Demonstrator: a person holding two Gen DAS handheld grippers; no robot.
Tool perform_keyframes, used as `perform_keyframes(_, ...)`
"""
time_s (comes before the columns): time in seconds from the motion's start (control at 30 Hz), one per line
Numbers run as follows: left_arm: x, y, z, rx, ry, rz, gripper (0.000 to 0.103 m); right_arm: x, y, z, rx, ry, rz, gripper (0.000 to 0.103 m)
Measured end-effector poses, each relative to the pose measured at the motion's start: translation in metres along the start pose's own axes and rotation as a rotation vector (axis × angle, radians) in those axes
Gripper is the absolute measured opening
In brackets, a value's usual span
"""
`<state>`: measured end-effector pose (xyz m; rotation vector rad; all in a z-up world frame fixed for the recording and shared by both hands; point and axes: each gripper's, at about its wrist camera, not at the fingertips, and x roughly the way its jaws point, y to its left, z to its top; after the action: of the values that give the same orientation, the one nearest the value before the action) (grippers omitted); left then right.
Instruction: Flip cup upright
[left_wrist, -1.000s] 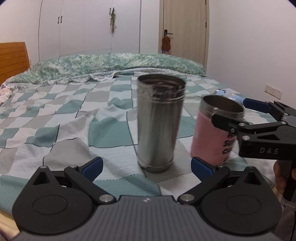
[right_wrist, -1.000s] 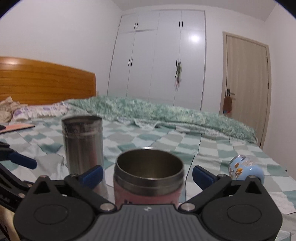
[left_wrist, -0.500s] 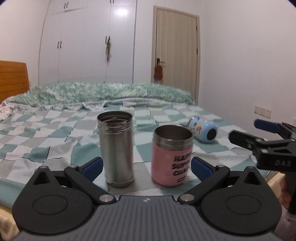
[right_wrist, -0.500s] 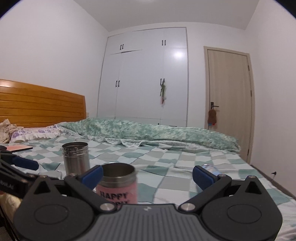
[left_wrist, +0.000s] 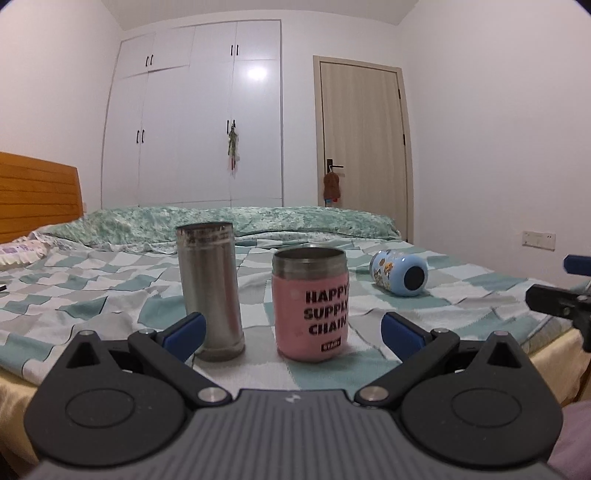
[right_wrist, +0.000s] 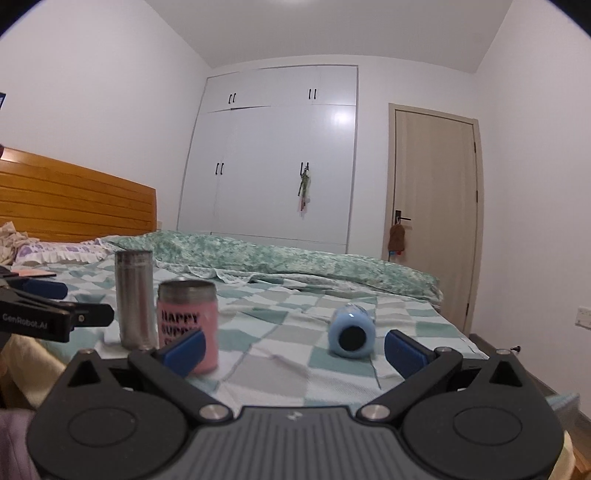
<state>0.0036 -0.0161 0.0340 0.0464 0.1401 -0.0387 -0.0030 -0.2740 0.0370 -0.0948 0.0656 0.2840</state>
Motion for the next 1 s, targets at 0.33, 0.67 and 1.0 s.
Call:
perform_keyframes(0.33, 0.002, -0.005, -0.029, 0.025, -0.029, 0.047, 0.103, -0.006, 0.003, -0.030, -0.006, 0.001, -0.007, 0.103)
perform_keyframes(0.67, 0.001, -0.003, -0.032, 0.021, -0.036, 0.042, 0.103, -0.004, 0.001, -0.031, 0.019, 0.004, -0.021, 0.103)
perform_keyframes(1.0, -0.001, -0.001, -0.032, 0.014, -0.042, 0.040, 0.103, -0.003, 0.003, -0.031, 0.010, 0.007, -0.018, 0.103)
